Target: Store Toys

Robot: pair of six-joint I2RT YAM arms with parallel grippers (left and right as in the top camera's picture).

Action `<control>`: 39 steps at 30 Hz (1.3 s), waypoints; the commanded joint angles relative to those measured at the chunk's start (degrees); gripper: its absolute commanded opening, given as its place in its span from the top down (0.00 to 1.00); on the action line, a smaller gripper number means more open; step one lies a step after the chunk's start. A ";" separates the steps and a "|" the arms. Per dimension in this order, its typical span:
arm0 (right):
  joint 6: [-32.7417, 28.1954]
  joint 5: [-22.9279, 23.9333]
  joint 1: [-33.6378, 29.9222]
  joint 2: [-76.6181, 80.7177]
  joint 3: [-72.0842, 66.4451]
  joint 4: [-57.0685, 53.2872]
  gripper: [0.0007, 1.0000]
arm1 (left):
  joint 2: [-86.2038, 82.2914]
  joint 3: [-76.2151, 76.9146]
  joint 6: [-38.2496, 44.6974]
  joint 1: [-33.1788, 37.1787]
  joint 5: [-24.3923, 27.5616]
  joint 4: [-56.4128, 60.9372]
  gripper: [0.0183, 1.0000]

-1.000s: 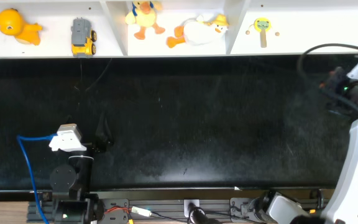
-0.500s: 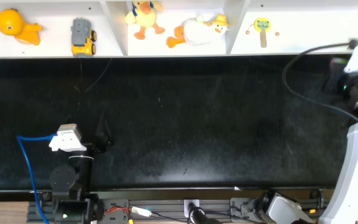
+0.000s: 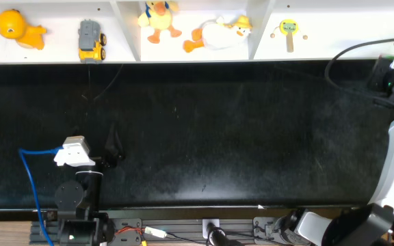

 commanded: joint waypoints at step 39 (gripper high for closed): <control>11.54 -21.35 2.12 38.01 -4.90 75.91 0.96 | -0.59 -0.15 1.29 -0.46 0.70 -0.13 0.00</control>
